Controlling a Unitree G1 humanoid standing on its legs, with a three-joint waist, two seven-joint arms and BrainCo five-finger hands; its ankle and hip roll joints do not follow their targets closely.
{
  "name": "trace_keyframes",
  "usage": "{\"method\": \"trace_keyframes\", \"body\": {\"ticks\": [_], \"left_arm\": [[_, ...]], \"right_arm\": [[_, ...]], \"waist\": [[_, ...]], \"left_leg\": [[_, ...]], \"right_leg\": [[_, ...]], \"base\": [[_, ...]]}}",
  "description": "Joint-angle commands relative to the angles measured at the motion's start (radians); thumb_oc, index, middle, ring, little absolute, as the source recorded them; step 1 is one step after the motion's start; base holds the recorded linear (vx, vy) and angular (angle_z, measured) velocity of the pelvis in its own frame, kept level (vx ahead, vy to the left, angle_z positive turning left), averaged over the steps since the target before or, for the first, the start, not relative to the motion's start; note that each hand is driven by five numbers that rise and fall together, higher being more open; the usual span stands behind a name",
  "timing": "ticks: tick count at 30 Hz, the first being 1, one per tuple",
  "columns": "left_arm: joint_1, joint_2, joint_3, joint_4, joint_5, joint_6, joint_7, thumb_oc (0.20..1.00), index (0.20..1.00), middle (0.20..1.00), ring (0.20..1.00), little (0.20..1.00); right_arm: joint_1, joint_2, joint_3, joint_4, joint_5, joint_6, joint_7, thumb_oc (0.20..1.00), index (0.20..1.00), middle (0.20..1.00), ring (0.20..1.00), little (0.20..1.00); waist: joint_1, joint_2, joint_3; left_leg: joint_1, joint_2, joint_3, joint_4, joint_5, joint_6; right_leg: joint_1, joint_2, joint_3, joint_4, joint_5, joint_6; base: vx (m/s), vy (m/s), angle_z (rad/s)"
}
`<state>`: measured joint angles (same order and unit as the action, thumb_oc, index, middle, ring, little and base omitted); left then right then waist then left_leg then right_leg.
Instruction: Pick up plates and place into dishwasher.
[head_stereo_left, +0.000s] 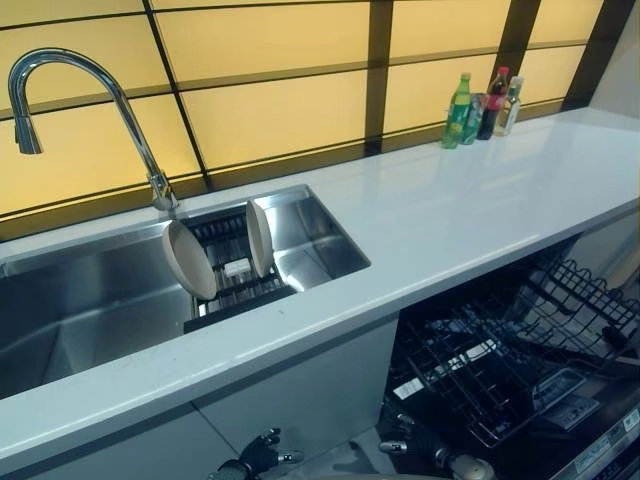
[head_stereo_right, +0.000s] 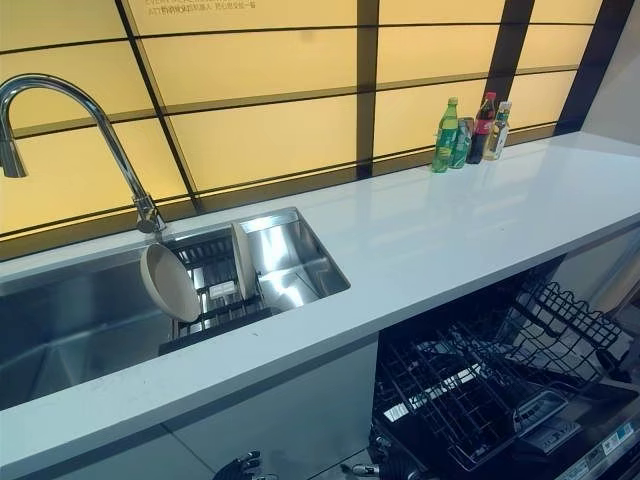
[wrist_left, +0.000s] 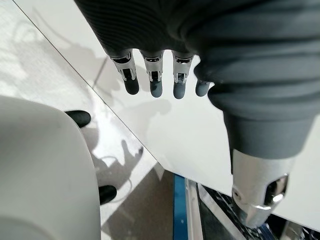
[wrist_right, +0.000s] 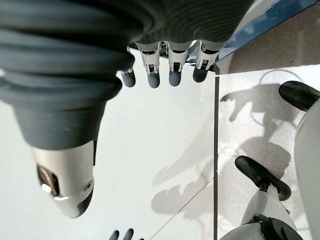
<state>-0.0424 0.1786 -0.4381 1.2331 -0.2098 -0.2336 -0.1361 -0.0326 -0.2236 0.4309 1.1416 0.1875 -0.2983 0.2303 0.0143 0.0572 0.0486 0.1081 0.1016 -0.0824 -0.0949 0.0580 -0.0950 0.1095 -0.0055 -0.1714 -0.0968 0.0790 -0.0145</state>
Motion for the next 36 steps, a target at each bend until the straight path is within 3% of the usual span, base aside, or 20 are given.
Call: {"method": "trace_keyframes", "body": {"ticks": [1,4,7,9,11,16,21,24,25,27,30,32,36], "left_arm": [[-0.057,0.006,-0.035,-0.05,-0.015,-0.053,-0.015,1.0,1.0,1.0,1.0,1.0],[-0.056,0.012,-0.03,-0.061,-0.007,-0.095,-0.006,1.0,1.0,1.0,1.0,1.0],[-0.067,0.025,-0.044,-0.098,-0.027,-0.161,-0.06,1.0,1.0,1.0,1.0,1.0],[-0.077,0.045,-0.06,-0.168,-0.046,-0.179,-0.109,1.0,1.0,1.0,1.0,1.0],[-0.08,0.066,-0.071,-0.252,-0.082,-0.152,-0.163,1.0,1.0,1.0,1.0,1.0],[-0.084,0.161,-0.138,-0.516,-0.194,-0.047,-0.477,1.0,1.0,1.0,1.0,1.0],[-0.097,0.226,-0.106,-0.816,-0.472,0.177,-0.795,1.0,1.0,1.0,1.0,1.0],[-0.112,0.235,-0.025,-1.01,-0.681,0.287,-0.904,1.0,1.0,1.0,1.0,1.0],[-0.113,0.235,-0.018,-1.02,-0.702,0.288,-0.915,1.0,1.0,1.0,1.0,1.0],[-0.12,0.21,0.066,-1.137,-0.841,0.346,-0.947,1.0,1.0,1.0,1.0,1.0],[-0.139,0.176,0.167,-1.242,-0.968,0.325,-0.906,1.0,1.0,1.0,1.0,1.0],[-0.148,0.179,0.21,-1.285,-0.98,0.258,-0.84,1.0,1.0,1.0,1.0,1.0],[-0.191,0.252,0.352,-1.379,-0.82,0.015,-0.567,1.0,1.0,1.0,1.0,1.0]], "right_arm": [[-0.067,0.006,0.02,-0.057,-0.001,-0.067,-0.002,1.0,1.0,1.0,1.0,1.0],[-0.065,0.008,0.023,-0.058,0.007,-0.043,0.014,1.0,1.0,1.0,1.0,1.0],[-0.07,0.005,0.025,-0.059,0.036,-0.031,0.014,1.0,1.0,1.0,1.0,1.0],[-0.071,-0.005,0.021,-0.077,0.054,-0.021,0.0,1.0,1.0,1.0,1.0,1.0],[-0.07,-0.014,0.019,-0.11,0.061,0.004,-0.015,1.0,1.0,1.0,1.0,1.0],[-0.052,-0.05,0.015,-0.185,0.043,0.065,-0.002,1.0,1.0,1.0,1.0,1.0],[-0.036,-0.064,0.015,-0.219,0.02,0.098,-0.011,1.0,1.0,1.0,1.0,1.0],[-0.02,-0.06,0.009,-0.226,0.015,0.11,-0.013,1.0,1.0,1.0,1.0,1.0],[-0.019,-0.06,0.008,-0.226,0.015,0.11,-0.013,1.0,1.0,1.0,1.0,1.0],[-0.008,-0.051,-0.003,-0.219,0.012,0.106,-0.01,1.0,1.0,1.0,1.0,1.0],[0.005,-0.034,-0.01,-0.213,0.008,0.104,-0.012,1.0,1.0,1.0,1.0,1.0],[0.013,-0.027,-0.009,-0.219,0.006,0.112,-0.018,1.0,1.0,1.0,1.0,1.0],[0.039,-0.01,-0.012,-0.219,0.017,0.117,-0.034,1.0,1.0,1.0,1.0,1.0]], "waist": [[-0.007,-0.07,0.067],[-0.006,-0.072,0.069],[-0.003,-0.072,0.075],[-0.003,-0.068,0.08],[-0.004,-0.065,0.084],[-0.017,-0.043,0.089],[-0.024,-0.025,0.084],[-0.017,-0.024,0.077],[-0.016,-0.025,0.076],[-0.006,-0.029,0.07],[0.005,-0.037,0.059],[0.008,-0.041,0.054],[0.027,-0.044,0.041]], "left_leg": [[0.012,-0.109,0.064,0.008,-0.044,0.093],[0.01,-0.11,0.068,0.008,-0.044,0.095],[0.009,-0.11,0.066,0.008,-0.045,0.096],[0.009,-0.11,0.065,0.008,-0.045,0.096],[0.008,-0.109,0.066,0.008,-0.045,0.095],[0.01,-0.108,0.07,0.008,-0.048,0.096],[0.016,-0.111,0.07,0.008,-0.055,0.097],[0.016,-0.112,0.065,0.008,-0.058,0.098],[0.016,-0.112,0.064,0.008,-0.058,0.098],[0.015,-0.112,0.058,0.008,-0.061,0.097],[0.017,-0.109,0.05,0.008,-0.063,0.091],[0.017,-0.108,0.045,0.008,-0.063,0.089],[0.016,-0.106,0.032,0.008,-0.061,0.081]], "right_leg": [[0.002,-0.065,0.047,0.022,-0.022,0.088],[0.001,-0.064,0.049,0.022,-0.023,0.087],[0.001,-0.064,0.051,0.023,-0.024,0.088],[0.001,-0.065,0.051,0.023,-0.023,0.089],[0.0,-0.065,0.051,0.023,-0.022,0.089],[-0.002,-0.067,0.051,0.024,-0.021,0.093],[0.005,-0.076,0.05,0.021,-0.022,0.097],[0.01,-0.08,0.048,0.015,-0.02,0.096],[0.011,-0.08,0.047,0.014,-0.02,0.096],[0.015,-0.082,0.047,0.01,-0.019,0.093],[0.021,-0.082,0.046,0.01,-0.023,0.089],[0.024,-0.081,0.044,0.01,-0.026,0.088],[0.034,-0.083,0.026,0.01,-0.038,0.09]], "base": [[0.0,0.0,0.0],[0.0,0.0,0.0],[0.0,0.0,0.0],[0.0,0.0,0.0],[0.0,0.0,0.0],[0.0,0.037,0.0],[0.02,0.035,-0.01],[0.0,0.0,0.0],[0.0,0.0,0.0],[0.01,-0.028,0.01],[0.02,-0.056,0.03],[0.01,-0.046,0.04],[0.01,-0.025,0.04]]}}
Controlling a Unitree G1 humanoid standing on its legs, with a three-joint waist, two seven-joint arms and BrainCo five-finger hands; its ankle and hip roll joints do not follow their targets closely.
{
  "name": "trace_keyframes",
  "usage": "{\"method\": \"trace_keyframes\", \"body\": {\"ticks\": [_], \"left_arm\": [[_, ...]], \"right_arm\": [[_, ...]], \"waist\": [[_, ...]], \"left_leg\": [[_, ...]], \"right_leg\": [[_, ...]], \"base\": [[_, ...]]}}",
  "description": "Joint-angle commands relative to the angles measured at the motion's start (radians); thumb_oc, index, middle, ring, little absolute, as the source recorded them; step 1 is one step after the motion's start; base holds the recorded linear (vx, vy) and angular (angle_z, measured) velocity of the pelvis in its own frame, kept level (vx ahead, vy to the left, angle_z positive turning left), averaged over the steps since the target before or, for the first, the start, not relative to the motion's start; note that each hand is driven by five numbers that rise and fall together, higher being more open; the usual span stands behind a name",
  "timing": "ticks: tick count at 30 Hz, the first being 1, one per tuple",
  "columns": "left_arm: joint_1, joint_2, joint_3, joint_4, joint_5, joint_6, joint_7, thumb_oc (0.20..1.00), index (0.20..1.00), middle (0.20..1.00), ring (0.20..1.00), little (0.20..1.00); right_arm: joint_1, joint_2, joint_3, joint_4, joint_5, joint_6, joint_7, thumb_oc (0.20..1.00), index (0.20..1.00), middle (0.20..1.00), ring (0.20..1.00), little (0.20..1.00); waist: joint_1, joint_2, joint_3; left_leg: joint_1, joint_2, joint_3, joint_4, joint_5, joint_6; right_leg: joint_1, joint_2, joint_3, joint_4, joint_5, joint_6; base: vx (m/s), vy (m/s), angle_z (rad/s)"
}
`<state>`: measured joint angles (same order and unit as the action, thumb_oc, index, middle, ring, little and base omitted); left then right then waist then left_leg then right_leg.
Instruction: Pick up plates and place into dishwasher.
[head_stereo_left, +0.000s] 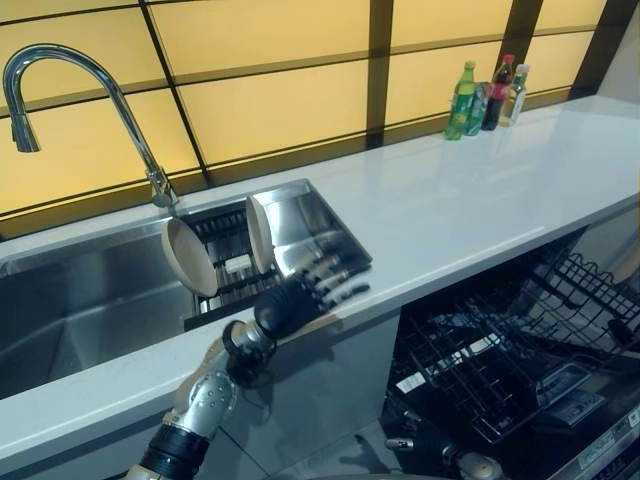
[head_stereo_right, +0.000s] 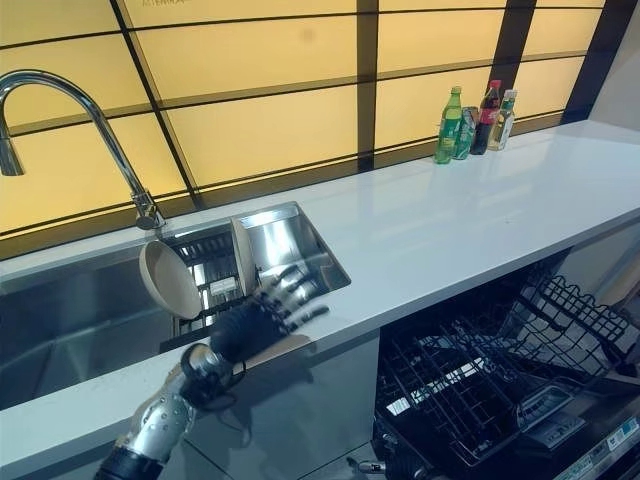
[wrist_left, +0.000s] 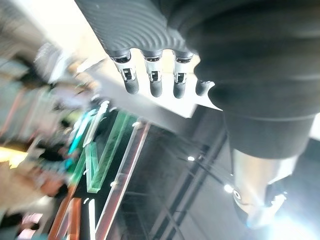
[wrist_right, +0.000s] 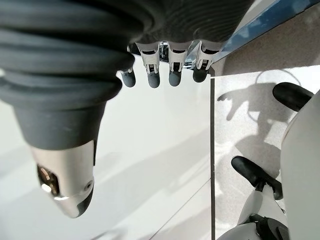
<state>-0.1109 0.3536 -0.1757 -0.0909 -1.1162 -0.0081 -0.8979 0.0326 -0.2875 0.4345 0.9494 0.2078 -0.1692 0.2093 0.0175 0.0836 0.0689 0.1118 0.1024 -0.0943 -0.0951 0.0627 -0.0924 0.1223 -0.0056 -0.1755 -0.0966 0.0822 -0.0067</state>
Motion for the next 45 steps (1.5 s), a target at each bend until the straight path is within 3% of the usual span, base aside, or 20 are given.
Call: {"method": "trace_keyframes", "body": {"ticks": [1,5,6,9,13,18,24,31,41,45], "left_arm": [[-0.131,0.096,0.11,-0.059,0.126,-0.241,0.257,1.0,1.0,1.0,1.0,1.0],[-0.191,0.22,0.239,-0.006,0.454,-0.398,0.527,1.0,1.0,1.0,1.0,1.0],[-0.214,0.308,0.265,0.023,0.602,-0.432,0.646,1.0,1.0,1.0,1.0,1.0],[-0.285,0.468,0.281,0.111,0.76,-0.412,0.78,1.0,1.0,1.0,1.0,1.0],[-0.338,0.688,0.217,0.241,0.966,-0.384,0.939,1.0,1.0,1.0,1.0,1.0],[-0.36,0.843,0.117,0.363,1.16,-0.359,1.036,1.0,1.0,1.0,1.0,1.0],[-0.441,0.917,0.0,0.46,1.359,-0.309,1.102,1.0,1.0,1.0,1.0,1.0],[-0.579,0.995,-0.239,0.555,1.633,-0.218,1.143,1.0,1.0,1.0,1.0,1.0],[-0.679,0.94,-0.385,0.664,1.893,-0.113,1.151,1.0,1.0,1.0,1.0,1.0],[-0.697,0.926,-0.416,0.682,1.96,-0.129,1.138,1.0,1.0,1.0,1.0,1.0]], "right_arm": [[-0.022,0.055,-0.015,-0.028,-0.002,-0.01,-0.016,1.0,1.0,1.0,1.0,1.0],[-0.002,0.059,-0.008,-0.014,0.002,-0.024,-0.028,1.0,1.0,1.0,1.0,1.0],[0.0,0.053,-0.004,-0.021,0.008,-0.015,-0.031,1.0,1.0,1.0,1.0,1.0],[-0.009,0.04,0.01,-0.014,0.025,-0.008,-0.032,1.0,1.0,1.0,1.0,1.0],[-0.005,0.009,0.019,-0.031,0.025,0.009,-0.026,1.0,1.0,1.0,1.0,1.0],[0.018,-0.024,0.009,-0.052,0.024,0.009,0.007,1.0,1.0,1.0,1.0,1.0],[0.028,-0.055,0.004,-0.038,0.014,-0.001,0.038,1.0,1.0,1.0,1.0,1.0],[0.032,-0.098,0.01,-0.039,0.006,0.0,0.057,1.0,1.0,1.0,1.0,1.0],[0.027,-0.134,0.003,-0.03,0.01,0.002,0.068,1.0,1.0,1.0,1.0,1.0],[0.024,-0.146,-0.002,-0.027,0.015,-0.007,0.066,1.0,1.0,1.0,1.0,1.0]], "waist": [[0.026,-0.07,0.019],[0.037,-0.067,0.001],[0.04,-0.062,-0.005],[0.04,-0.054,-0.014],[0.03,-0.04,-0.015],[0.016,-0.033,-0.006],[-0.002,-0.031,0.004],[-0.034,-0.02,0.018],[-0.06,-0.019,0.045],[-0.067,-0.019,0.058]], "left_leg": [[0.013,-0.106,0.043,0.008,-0.065,0.078],[0.009,-0.107,0.036,0.008,-0.064,0.073],[0.006,-0.107,0.036,0.008,-0.061,0.071],[0.001,-0.107,0.041,0.008,-0.057,0.068],[-0.002,-0.109,0.053,0.008,-0.053,0.069],[-0.001,-0.112,0.064,0.008,-0.052,0.074],[0.003,-0.113,0.078,0.008,-0.056,0.076],[0.002,-0.116,0.096,0.008,-0.057,0.077],[-0.015,-0.118,0.105,0.008,-0.055,0.076],[-0.024,-0.119,0.109,0.008,-0.052,0.077]], "right_leg": [[0.022,-0.083,0.027,0.009,-0.043,0.082],[0.028,-0.085,0.01,0.009,-0.053,0.085],[0.027,-0.084,0.008,0.009,-0.055,0.086],[0.026,-0.083,0.002,0.009,-0.058,0.087],[0.022,-0.08,0.006,0.009,-0.054,0.09],[0.018,-0.08,0.012,0.009,-0.048,0.096],[0.014,-0.08,0.019,0.009,-0.043,0.102],[0.003,-0.081,0.032,0.009,-0.032,0.112],[-0.024,-0.083,0.047,0.009,-0.02,0.116],[-0.037,-0.084,0.052,0.009,-0.015,0.117]], "base": [[0.01,-0.008,0.07],[0.02,0.009,0.12],[0.02,0.016,0.09],[0.03,0.031,0.08],[0.02,0.047,0.03],[0.02,0.04,0.01],[0.04,0.043,0.0],[0.04,0.057,-0.01],[0.01,0.06,-0.03],[-0.02,0.04,-0.05]]}}
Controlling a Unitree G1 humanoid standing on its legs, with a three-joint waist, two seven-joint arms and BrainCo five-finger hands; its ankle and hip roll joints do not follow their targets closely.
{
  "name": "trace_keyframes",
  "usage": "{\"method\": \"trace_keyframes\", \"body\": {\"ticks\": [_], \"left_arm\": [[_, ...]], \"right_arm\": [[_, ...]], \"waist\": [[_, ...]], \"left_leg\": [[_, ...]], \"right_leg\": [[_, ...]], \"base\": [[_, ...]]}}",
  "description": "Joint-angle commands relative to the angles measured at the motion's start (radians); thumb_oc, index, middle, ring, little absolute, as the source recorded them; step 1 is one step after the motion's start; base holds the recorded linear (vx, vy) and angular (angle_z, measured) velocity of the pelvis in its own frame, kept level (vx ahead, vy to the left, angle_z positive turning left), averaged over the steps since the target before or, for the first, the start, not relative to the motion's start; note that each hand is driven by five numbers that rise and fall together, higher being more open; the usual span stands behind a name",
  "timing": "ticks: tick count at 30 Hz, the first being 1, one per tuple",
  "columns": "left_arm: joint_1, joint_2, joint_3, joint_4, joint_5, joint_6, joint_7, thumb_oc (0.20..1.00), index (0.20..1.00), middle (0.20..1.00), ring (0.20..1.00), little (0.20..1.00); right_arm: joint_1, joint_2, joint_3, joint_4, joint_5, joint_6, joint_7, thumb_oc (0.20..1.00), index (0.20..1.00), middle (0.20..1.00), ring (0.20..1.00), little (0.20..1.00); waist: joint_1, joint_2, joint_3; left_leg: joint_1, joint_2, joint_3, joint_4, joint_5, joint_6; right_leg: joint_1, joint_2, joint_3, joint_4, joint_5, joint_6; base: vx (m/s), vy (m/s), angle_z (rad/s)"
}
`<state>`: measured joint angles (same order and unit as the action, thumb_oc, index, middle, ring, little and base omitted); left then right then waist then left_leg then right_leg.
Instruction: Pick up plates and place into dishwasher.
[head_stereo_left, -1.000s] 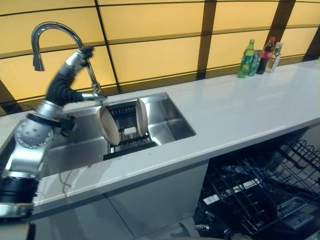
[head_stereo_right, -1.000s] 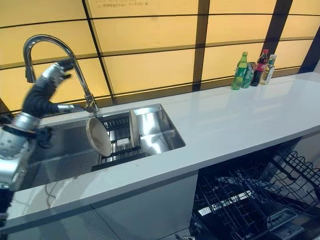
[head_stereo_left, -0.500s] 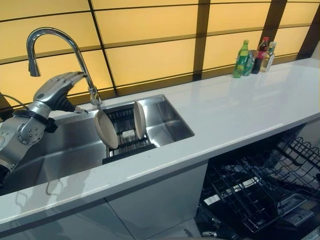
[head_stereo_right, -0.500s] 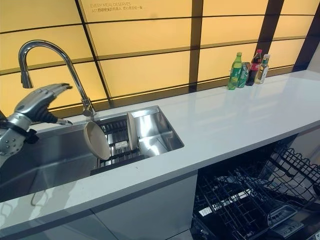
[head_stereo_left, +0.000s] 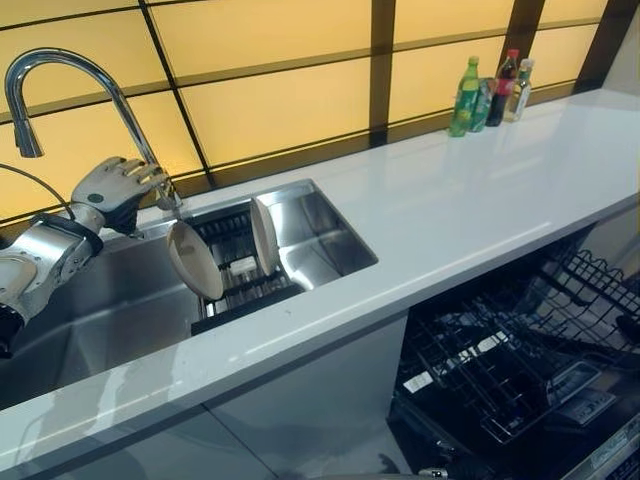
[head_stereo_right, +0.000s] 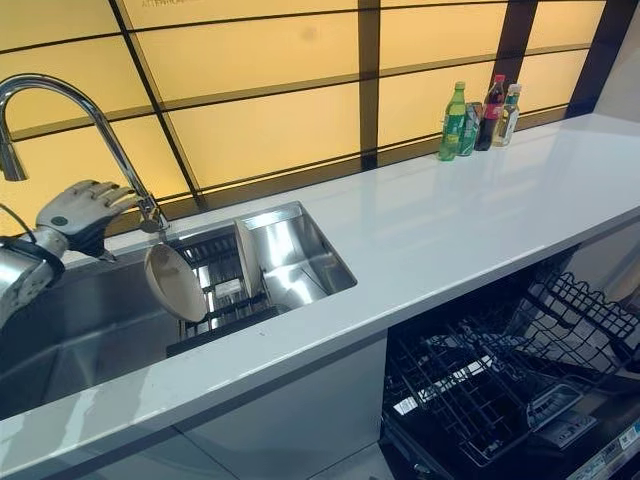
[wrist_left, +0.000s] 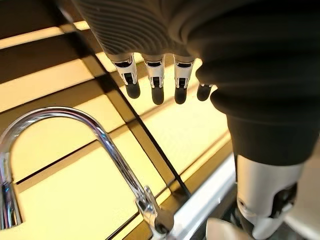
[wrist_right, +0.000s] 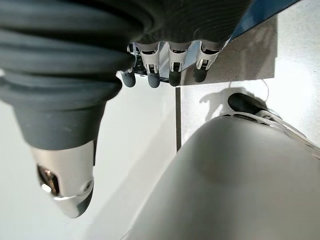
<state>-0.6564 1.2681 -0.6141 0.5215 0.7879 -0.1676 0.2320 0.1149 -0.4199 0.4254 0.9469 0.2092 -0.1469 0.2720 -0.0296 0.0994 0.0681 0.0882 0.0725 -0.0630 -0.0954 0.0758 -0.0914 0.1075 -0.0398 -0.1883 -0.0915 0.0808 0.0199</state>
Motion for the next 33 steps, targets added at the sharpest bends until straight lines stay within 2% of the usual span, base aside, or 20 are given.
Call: {"method": "trace_keyframes", "body": {"ticks": [1,10,26,33], "left_arm": [[-0.161,0.009,0.008,0.071,0.069,0.025,-0.002,1.0,1.0,1.0,1.0,1.0],[-0.182,-0.028,-0.05,0.094,0.184,-0.029,-0.028,1.0,1.0,1.0,1.0,1.0],[-0.233,-0.03,-0.12,0.124,0.315,-0.077,-0.172,1.0,1.0,1.0,1.0,1.0],[-0.238,-0.039,-0.131,0.183,0.369,-0.085,-0.153,1.0,1.0,1.0,1.0,1.0]], "right_arm": [[-0.061,-0.016,0.005,-0.023,0.01,-0.032,0.004,1.0,1.0,1.0,1.0,1.0],[-0.069,-0.025,-0.001,-0.028,0.002,-0.028,-0.002,1.0,1.0,1.0,1.0,1.0],[-0.092,-0.033,-0.015,-0.032,0.034,-0.043,-0.015,1.0,1.0,1.0,1.0,1.0],[-0.096,-0.04,-0.02,-0.05,0.045,-0.032,-0.019,1.0,1.0,1.0,1.0,1.0]], "waist": [[-0.022,-0.033,0.062],[-0.034,-0.032,0.091],[-0.038,-0.034,0.145],[-0.047,-0.036,0.162]], "left_leg": [[-0.001,-0.089,0.078,0.008,-0.065,0.076],[-0.017,-0.088,0.085,0.008,-0.057,0.076],[-0.044,-0.091,0.082,0.008,-0.046,0.074],[-0.047,-0.089,0.09,0.008,-0.044,0.073]], "right_leg": [[-0.024,-0.05,0.066,0.004,-0.012,0.09],[-0.043,-0.052,0.072,0.004,-0.003,0.094],[-0.07,-0.059,0.069,0.005,0.01,0.1],[-0.078,-0.06,0.072,0.007,0.014,0.101]], "base": [[0.0,0.0,0.0],[0.0,0.014,-0.01],[-0.01,0.003,-0.01],[0.0,0.0,0.0]]}}
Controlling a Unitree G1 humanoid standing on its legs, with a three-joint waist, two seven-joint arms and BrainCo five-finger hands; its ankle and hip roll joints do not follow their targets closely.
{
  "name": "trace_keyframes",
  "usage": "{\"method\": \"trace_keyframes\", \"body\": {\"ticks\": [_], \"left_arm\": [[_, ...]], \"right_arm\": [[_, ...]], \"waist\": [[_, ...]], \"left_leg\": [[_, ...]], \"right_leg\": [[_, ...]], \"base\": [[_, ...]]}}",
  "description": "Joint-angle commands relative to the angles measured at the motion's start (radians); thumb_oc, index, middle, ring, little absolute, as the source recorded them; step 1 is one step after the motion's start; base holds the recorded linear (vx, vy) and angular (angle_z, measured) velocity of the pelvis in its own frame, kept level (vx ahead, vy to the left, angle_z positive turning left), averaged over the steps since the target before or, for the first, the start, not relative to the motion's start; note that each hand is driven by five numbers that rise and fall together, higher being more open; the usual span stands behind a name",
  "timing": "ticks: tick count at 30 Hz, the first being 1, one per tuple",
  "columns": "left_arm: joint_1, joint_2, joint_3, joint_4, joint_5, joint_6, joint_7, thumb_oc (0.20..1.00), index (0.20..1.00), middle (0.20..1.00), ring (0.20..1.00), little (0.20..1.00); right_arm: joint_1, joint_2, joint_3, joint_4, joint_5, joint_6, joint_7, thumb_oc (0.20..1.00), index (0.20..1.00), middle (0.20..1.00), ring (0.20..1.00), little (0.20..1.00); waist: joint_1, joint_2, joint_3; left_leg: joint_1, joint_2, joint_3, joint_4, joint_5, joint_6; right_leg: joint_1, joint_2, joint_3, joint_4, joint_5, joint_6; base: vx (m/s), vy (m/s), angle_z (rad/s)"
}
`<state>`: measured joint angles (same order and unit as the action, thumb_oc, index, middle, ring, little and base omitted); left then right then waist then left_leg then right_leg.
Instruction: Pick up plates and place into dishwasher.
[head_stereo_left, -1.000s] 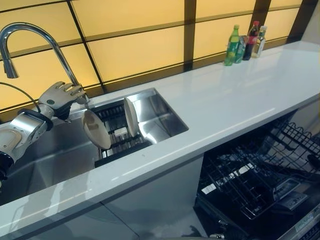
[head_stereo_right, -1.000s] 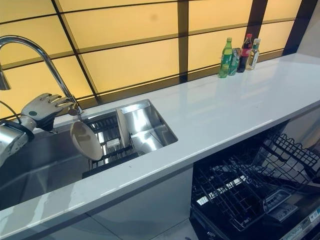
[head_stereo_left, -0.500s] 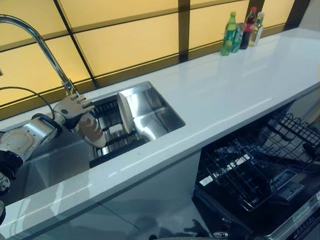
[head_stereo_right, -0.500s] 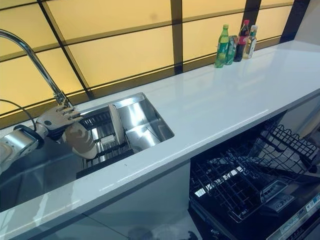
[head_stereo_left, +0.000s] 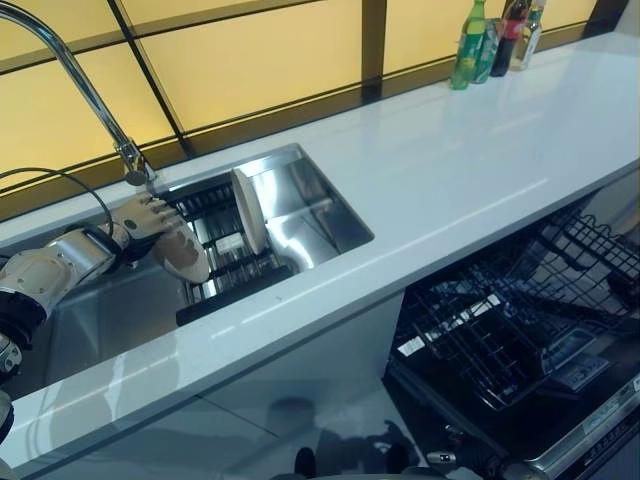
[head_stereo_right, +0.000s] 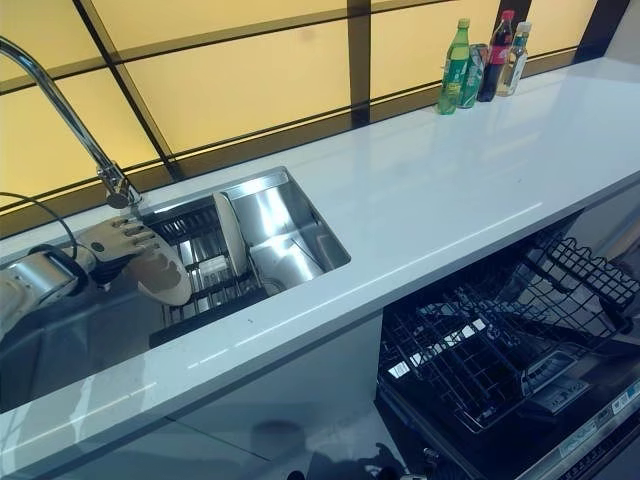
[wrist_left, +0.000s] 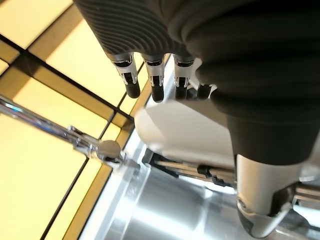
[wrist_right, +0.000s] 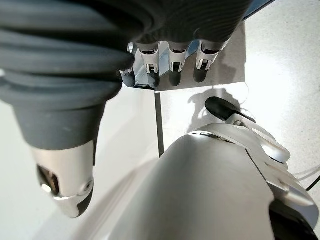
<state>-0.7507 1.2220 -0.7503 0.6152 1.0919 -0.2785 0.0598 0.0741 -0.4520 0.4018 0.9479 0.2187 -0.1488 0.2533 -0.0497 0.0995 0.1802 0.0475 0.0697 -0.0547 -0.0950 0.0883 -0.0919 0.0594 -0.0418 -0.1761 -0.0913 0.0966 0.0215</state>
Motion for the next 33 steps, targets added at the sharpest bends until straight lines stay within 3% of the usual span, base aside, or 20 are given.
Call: {"method": "trace_keyframes", "body": {"ticks": [1,20,22,23,28,33], "left_arm": [[-0.146,0.001,0.004,0.097,0.071,0.035,0.015,1.0,1.0,1.0,1.0,1.0],[-0.216,-0.049,-0.024,0.199,0.098,0.064,0.103,1.0,1.0,1.0,1.0,1.0],[-0.224,-0.046,-0.031,0.192,0.099,0.053,0.122,0.391,0.391,0.391,0.391,0.391],[-0.225,-0.044,-0.031,0.187,0.095,0.054,0.124,0.2,0.2,0.2,0.2,0.2],[-0.23,-0.039,-0.038,0.179,0.065,0.007,0.142,0.2,0.2,0.2,0.2,0.2],[-0.206,-0.041,-0.027,0.172,0.044,0.013,0.178,0.2,0.2,0.2,0.2,0.2]], "right_arm": [[-0.057,-0.007,0.004,-0.051,0.035,-0.031,-0.002,1.0,1.0,1.0,1.0,1.0],[-0.09,-0.012,0.001,-0.065,0.083,-0.034,-0.029,1.0,1.0,1.0,1.0,1.0],[-0.092,-0.012,-0.002,-0.064,0.087,-0.034,-0.029,1.0,1.0,1.0,1.0,1.0],[-0.091,-0.012,-0.004,-0.065,0.088,-0.034,-0.03,1.0,1.0,1.0,1.0,1.0],[-0.085,-0.005,-0.014,-0.065,0.096,-0.029,-0.035,1.0,1.0,1.0,1.0,1.0],[-0.081,-0.002,-0.023,-0.051,0.096,-0.036,-0.032,1.0,1.0,1.0,1.0,1.0]], "waist": [[-0.027,-0.037,0.052],[-0.039,-0.054,0.099],[-0.038,-0.054,0.1],[-0.038,-0.054,0.101],[-0.039,-0.049,0.09],[-0.041,-0.046,0.082]], "left_leg": [[-0.008,-0.086,0.082,0.008,-0.056,0.073],[-0.043,-0.084,0.084,0.008,-0.045,0.071],[-0.045,-0.085,0.083,0.008,-0.044,0.071],[-0.045,-0.086,0.081,0.008,-0.044,0.071],[-0.039,-0.086,0.086,0.008,-0.046,0.069],[-0.03,-0.088,0.088,0.008,-0.049,0.069]], "right_leg": [[-0.031,-0.059,0.06,0.006,-0.002,0.099],[-0.072,-0.056,0.075,0.009,0.012,0.097],[-0.075,-0.058,0.074,0.01,0.013,0.098],[-0.075,-0.059,0.073,0.01,0.013,0.098],[-0.068,-0.061,0.068,0.009,0.012,0.101],[-0.06,-0.06,0.07,0.009,0.01,0.1]], "base": [[0.0,0.0,0.0],[-0.03,0.005,0.0],[0.0,0.0,0.0],[0.0,0.0,0.0],[0.0,0.0,0.0],[0.0,0.0,0.0]]}}
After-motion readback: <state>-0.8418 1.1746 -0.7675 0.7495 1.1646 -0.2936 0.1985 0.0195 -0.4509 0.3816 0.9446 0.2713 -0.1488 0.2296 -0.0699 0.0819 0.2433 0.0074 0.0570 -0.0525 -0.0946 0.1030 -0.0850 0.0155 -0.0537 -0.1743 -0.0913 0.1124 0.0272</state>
